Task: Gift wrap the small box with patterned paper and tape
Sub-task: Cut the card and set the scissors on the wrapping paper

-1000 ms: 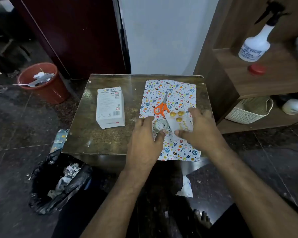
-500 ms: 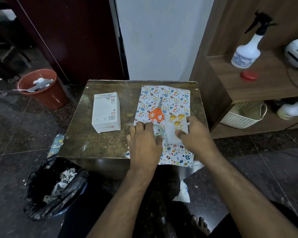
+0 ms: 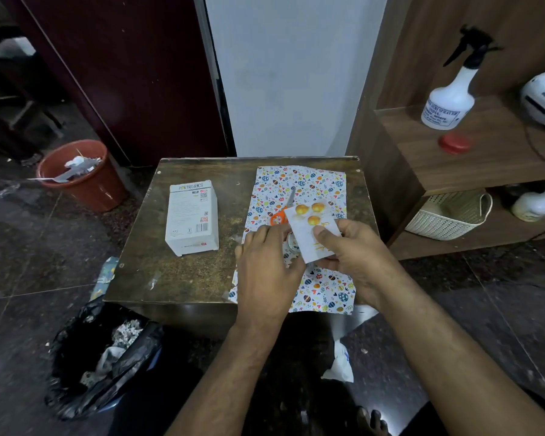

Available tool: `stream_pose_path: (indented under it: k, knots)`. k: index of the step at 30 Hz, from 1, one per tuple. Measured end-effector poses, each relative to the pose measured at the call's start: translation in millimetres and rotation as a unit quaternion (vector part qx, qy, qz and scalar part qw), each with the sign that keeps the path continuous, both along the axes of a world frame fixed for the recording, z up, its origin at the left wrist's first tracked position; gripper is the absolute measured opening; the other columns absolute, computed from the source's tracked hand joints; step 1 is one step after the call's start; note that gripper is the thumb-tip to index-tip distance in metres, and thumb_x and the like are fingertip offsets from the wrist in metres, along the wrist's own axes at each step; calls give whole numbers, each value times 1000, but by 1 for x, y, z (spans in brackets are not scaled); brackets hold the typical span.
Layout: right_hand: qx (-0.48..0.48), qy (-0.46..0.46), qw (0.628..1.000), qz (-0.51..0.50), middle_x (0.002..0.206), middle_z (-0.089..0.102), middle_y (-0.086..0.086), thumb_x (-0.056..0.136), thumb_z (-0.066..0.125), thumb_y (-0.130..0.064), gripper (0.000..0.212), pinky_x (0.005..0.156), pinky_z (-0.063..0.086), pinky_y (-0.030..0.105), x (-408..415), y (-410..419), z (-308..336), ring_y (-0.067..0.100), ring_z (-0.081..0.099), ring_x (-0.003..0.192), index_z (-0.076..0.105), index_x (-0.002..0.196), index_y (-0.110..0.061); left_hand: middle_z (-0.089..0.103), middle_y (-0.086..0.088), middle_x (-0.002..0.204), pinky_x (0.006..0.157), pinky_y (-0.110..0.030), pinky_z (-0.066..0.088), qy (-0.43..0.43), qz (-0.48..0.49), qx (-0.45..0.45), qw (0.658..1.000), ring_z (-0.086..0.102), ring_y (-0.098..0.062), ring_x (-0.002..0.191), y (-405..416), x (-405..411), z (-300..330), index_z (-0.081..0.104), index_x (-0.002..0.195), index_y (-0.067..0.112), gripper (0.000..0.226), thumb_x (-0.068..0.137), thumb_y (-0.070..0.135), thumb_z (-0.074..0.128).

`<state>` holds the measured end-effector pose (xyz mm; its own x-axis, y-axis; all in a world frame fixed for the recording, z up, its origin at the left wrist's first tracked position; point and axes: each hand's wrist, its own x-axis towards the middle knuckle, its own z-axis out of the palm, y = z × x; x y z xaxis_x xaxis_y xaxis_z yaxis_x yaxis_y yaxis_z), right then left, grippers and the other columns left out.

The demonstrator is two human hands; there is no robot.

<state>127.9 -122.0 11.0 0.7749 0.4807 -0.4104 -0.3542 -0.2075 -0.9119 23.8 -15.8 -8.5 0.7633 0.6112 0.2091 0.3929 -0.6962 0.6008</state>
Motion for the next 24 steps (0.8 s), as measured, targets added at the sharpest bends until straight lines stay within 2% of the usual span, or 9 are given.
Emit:
stream_pose_path:
  k: [4,8,10,13,15,18,21,22,24]
  knots:
    - [31,0,999,-31,99,80,5,102,64,-19,13,73,63,32,2,-3,4,21,77,92,72,110,-12,66,10,110,95,-40,45,-80,16,-70,994,60,-13,105,-2,1,1,58,132,21,57,81,30,81]
    - [80,-62,982,-162,102,78,12,100,65,-15,7,83,60,44,20,-14,10,34,73,99,72,98,-13,62,19,102,89,-9,40,-138,25,-162,977,57,7,99,-8,2,9,55,130,29,60,79,23,87]
    - [104,-76,970,-204,105,77,12,99,65,-9,5,79,61,40,26,-21,14,33,72,99,69,101,-12,64,18,102,84,-3,40,-145,25,-250,957,58,12,99,-9,2,12,53,124,33,56,81,21,86]
    - [44,-158,971,-176,107,74,5,97,64,-2,38,68,57,28,25,-29,14,24,73,96,54,128,-21,70,10,104,82,-16,51,-178,16,-420,890,67,0,95,-7,3,16,60,124,30,49,84,15,84]
    - [-11,-238,967,-95,105,73,3,93,62,4,64,73,59,33,21,-31,10,19,73,91,40,141,-32,72,1,110,81,-21,55,-198,9,-478,856,70,-8,97,-6,4,17,63,125,27,47,86,10,82]
    - [-70,-280,957,-17,109,71,-11,92,59,2,46,76,63,48,17,-28,8,16,72,87,56,118,-35,74,-8,115,83,-23,56,-226,-1,-497,838,70,-15,100,-5,5,19,64,126,21,48,84,6,82]
    - [-80,-229,970,22,110,74,-8,100,61,-11,20,77,64,44,13,-24,10,13,73,90,75,102,-26,77,2,106,79,-21,56,-241,-11,-489,838,71,-13,94,-4,3,19,65,124,20,47,83,1,81]
    - [-69,-213,974,32,107,76,-6,102,62,-20,15,79,64,39,11,-23,12,12,73,92,77,101,-24,77,6,104,77,-21,56,-242,-14,-469,849,71,-11,91,-4,2,19,65,122,20,47,84,0,81]
    - [-44,-188,980,51,100,79,-6,103,60,-37,25,81,61,36,5,-21,15,12,73,94,79,96,-22,75,11,106,78,-22,56,-231,-21,-366,901,71,-8,91,-3,-1,18,64,123,23,47,85,4,82]
